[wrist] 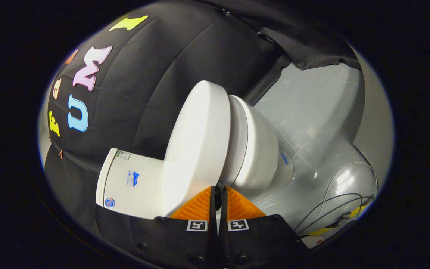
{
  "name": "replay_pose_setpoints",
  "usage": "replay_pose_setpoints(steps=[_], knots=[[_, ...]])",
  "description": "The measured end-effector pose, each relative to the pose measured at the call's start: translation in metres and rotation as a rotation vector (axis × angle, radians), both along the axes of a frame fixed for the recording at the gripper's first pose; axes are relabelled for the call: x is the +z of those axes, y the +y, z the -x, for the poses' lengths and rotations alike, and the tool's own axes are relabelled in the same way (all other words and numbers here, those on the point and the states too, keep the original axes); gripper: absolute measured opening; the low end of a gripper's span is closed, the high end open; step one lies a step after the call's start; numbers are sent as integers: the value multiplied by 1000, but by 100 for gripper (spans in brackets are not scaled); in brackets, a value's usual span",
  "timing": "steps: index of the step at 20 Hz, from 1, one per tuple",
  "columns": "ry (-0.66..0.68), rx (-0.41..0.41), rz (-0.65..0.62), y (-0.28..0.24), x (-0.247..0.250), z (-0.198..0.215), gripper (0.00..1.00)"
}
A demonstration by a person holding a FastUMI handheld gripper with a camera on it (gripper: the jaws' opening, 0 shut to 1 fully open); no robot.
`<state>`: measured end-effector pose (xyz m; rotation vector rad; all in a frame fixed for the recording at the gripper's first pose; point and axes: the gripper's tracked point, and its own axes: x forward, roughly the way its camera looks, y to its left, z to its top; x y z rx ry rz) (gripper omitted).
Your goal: Open the toilet lid.
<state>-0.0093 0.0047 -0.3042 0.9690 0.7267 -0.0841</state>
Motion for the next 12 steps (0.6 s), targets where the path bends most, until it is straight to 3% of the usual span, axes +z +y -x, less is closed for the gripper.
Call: replay_pose_setpoints(steps=[12], knots=[[-8, 8, 128, 13, 58, -7, 5]])
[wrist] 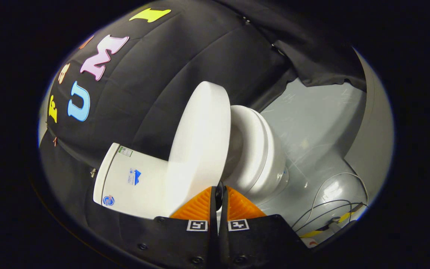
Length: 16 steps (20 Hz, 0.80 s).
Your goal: Open the toilet lid.
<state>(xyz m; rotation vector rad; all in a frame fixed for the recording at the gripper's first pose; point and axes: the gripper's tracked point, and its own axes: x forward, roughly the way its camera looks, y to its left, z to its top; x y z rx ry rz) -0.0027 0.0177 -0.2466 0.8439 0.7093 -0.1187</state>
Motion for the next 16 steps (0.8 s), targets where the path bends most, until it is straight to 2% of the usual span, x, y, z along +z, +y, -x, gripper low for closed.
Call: replay_pose_setpoints(steps=[11, 16], knots=[[-47, 63, 89, 28, 56, -11, 5], [-63, 89, 170, 41, 74, -15, 5]])
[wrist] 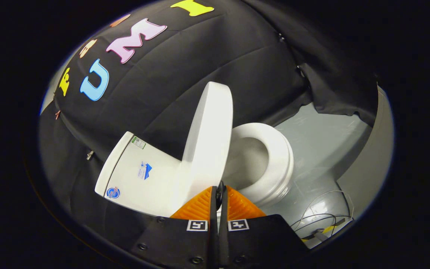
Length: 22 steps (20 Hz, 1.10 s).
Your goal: Open the toilet lid.
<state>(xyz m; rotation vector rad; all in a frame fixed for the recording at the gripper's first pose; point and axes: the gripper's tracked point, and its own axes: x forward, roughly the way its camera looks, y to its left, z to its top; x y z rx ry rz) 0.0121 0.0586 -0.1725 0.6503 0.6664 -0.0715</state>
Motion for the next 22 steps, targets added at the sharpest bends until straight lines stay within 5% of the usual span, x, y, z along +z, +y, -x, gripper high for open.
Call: replay_pose_setpoints(steps=[22], knots=[[-38, 45, 224, 66, 67, -16, 5]])
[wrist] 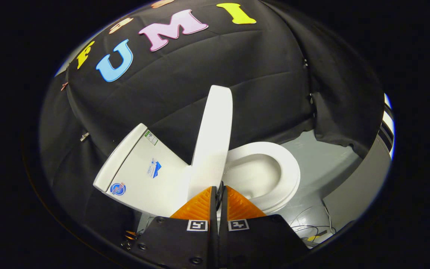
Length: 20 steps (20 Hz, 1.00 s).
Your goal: Open the toilet lid.
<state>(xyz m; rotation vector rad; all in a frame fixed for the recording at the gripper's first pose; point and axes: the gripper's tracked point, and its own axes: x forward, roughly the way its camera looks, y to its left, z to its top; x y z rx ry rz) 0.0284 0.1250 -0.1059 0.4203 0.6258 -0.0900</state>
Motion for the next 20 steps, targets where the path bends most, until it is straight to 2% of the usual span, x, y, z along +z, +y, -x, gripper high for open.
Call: replay_pose_setpoints(steps=[20], knots=[[-27, 12, 221, 111, 53, -18, 6]])
